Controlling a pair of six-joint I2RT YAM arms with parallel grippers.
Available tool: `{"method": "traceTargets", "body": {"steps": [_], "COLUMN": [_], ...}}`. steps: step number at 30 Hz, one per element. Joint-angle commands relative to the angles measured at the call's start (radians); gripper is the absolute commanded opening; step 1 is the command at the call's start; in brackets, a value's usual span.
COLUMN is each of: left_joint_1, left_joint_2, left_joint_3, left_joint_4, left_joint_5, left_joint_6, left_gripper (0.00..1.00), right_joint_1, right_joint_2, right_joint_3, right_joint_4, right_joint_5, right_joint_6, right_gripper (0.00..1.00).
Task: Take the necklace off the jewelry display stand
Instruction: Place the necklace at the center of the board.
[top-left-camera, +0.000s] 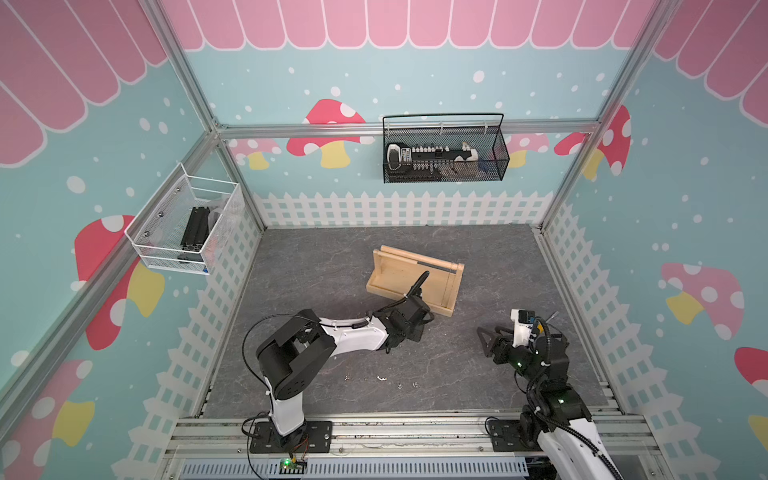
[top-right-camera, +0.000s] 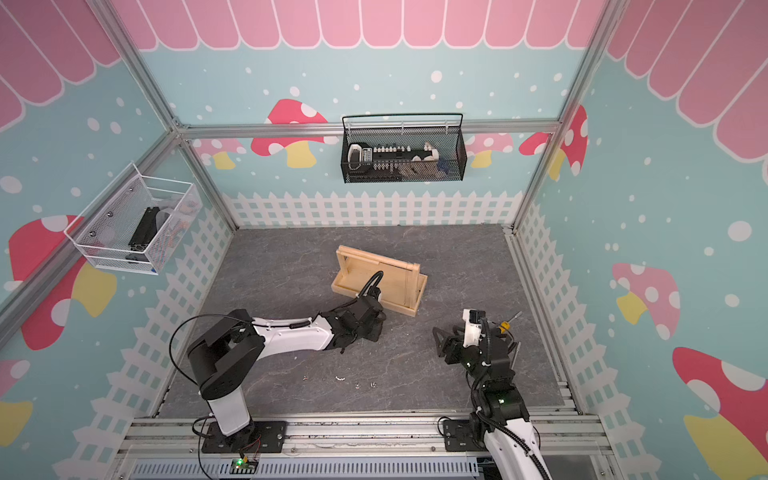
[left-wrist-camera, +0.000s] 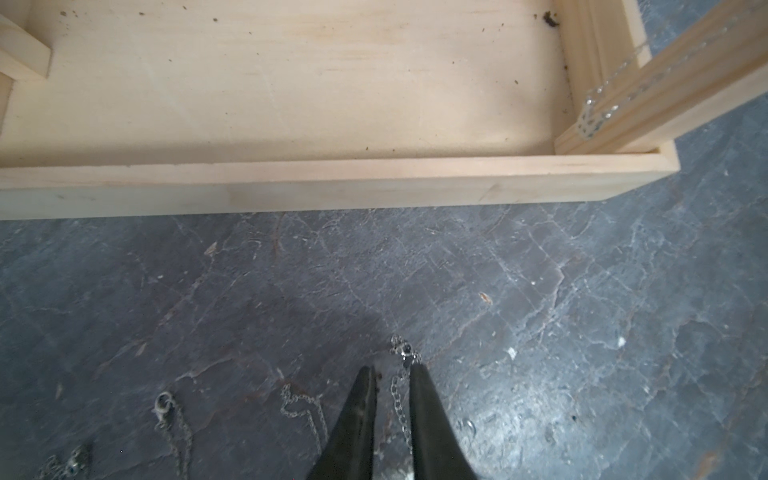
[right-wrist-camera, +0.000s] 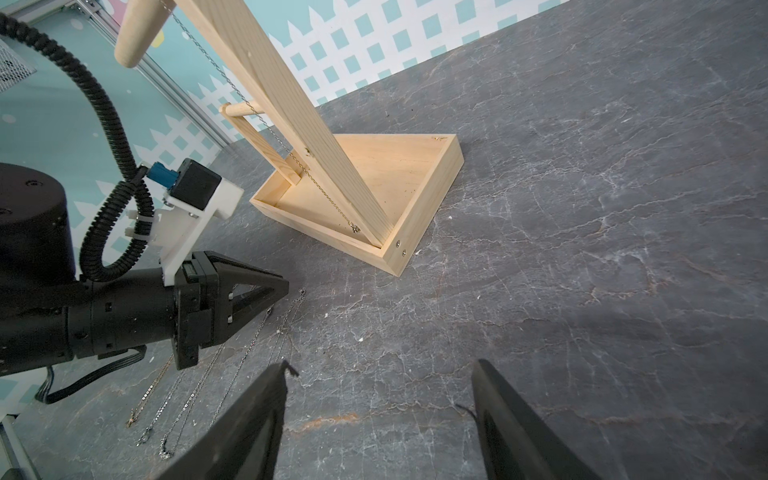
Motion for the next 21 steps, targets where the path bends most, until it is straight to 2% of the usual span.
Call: {"method": "traceTargets", "body": {"steps": [1, 6, 12, 21], "left_joint_1": [0.005, 0.004, -0.002, -0.001], "left_joint_2": [-0.006, -0.085, -0.211, -0.193], "left_joint_3": [0.004, -0.023, -0.039, 0.089], "left_joint_4": [0.008, 0.032, 0.213, 0.264], "left_joint_5": [-0.021, 0.0, 0.174, 0.146], "left_joint_6": [-0.018, -0.024, 0.055, 0.13], "left_gripper": [0.18, 0.14, 0.14, 0.14], "right_joint_1": [0.008, 0.007, 0.007, 0.009], "right_joint_2": [-0.004, -0.005, -0.002, -0.009], "right_joint_3": [-0.007, -0.006, -0.007, -0.006], "right_joint_4": [0.024, 0.025, 0.025, 0.019], "right_joint_5": [-0.002, -0.002, -0.005, 0.0], "right_joint_6": [0.007, 0.008, 0.008, 0.006], "right_gripper": [0.72, 0.72, 0.72, 0.72]}}
